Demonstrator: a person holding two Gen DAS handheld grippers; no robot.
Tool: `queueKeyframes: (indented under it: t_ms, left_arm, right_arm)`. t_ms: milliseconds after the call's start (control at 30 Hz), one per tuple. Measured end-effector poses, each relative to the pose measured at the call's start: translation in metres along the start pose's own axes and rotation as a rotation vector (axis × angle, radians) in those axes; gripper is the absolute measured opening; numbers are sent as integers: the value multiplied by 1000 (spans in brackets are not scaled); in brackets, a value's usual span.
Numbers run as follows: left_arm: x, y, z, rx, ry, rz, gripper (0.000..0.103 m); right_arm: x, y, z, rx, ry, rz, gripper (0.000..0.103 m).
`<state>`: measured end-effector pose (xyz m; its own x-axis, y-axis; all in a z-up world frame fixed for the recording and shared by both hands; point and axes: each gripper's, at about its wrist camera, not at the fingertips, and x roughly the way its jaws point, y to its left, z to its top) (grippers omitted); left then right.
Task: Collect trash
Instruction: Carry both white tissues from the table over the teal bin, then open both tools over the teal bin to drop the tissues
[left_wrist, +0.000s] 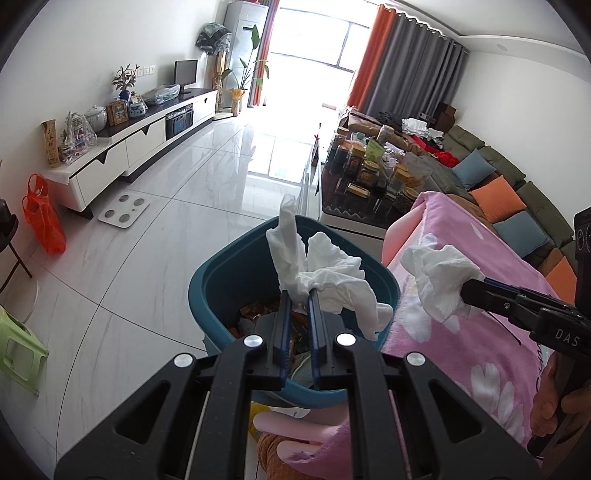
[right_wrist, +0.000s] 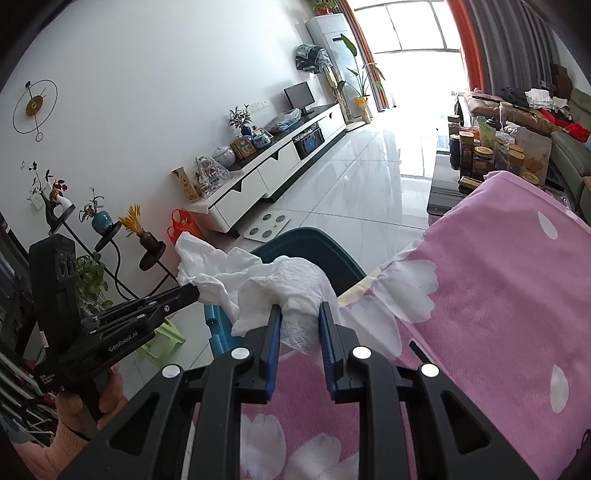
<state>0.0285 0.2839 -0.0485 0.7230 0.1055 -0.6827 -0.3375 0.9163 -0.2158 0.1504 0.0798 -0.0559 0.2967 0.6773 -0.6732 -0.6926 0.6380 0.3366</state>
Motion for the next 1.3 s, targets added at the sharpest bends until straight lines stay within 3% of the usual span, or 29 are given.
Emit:
queueKeyframes:
  t_ms: [1300]
  left_arm:
    - [51, 7, -2, -36, 84, 69, 11]
  right_arm:
    - [79, 35, 24, -41, 129, -56, 24]
